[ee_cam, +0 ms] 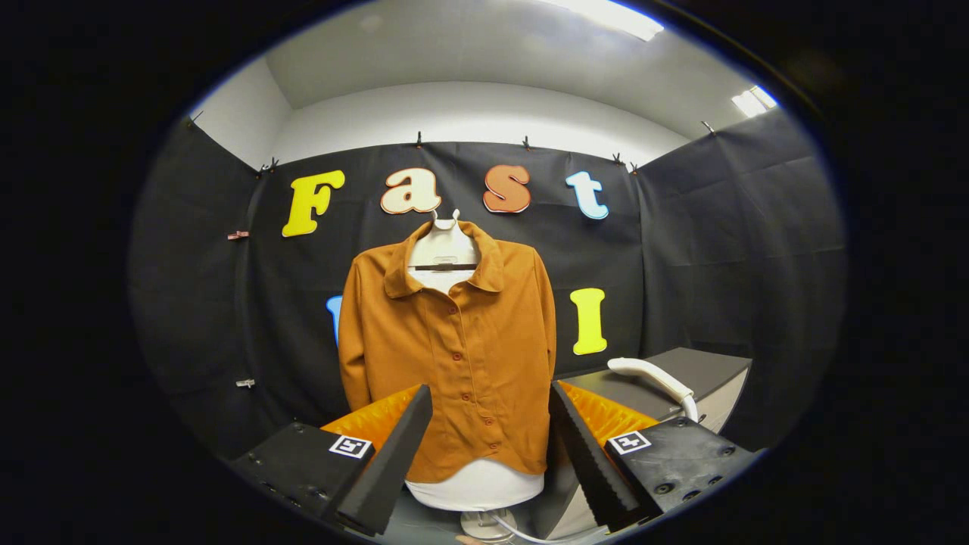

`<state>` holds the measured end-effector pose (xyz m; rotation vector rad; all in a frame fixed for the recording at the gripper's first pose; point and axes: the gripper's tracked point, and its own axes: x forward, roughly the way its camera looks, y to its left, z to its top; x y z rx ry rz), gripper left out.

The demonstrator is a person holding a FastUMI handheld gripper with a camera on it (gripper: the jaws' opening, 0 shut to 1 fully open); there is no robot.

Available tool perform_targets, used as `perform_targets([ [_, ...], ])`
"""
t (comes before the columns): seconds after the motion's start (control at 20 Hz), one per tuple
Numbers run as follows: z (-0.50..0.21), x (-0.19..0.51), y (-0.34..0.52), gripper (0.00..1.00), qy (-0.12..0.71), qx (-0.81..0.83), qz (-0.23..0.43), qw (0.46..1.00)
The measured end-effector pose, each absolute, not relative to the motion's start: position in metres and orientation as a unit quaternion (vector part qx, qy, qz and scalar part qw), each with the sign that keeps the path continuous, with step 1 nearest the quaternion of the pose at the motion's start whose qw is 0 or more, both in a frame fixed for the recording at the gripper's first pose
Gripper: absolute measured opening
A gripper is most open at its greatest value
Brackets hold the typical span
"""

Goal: Iron the clothes twice with a garment steamer, once on the left side and once on the right side.

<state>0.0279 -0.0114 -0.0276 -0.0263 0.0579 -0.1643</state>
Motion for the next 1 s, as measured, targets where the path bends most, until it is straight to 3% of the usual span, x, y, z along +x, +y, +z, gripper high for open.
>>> perform_targets([
  [0.35,-0.033,0.062,-0.061,0.98,0.03,-0.015,-0.101,0.994],
  [1.0,-0.04,0.147,-0.228,0.97,0.052,0.003,-0.135,0.989],
])
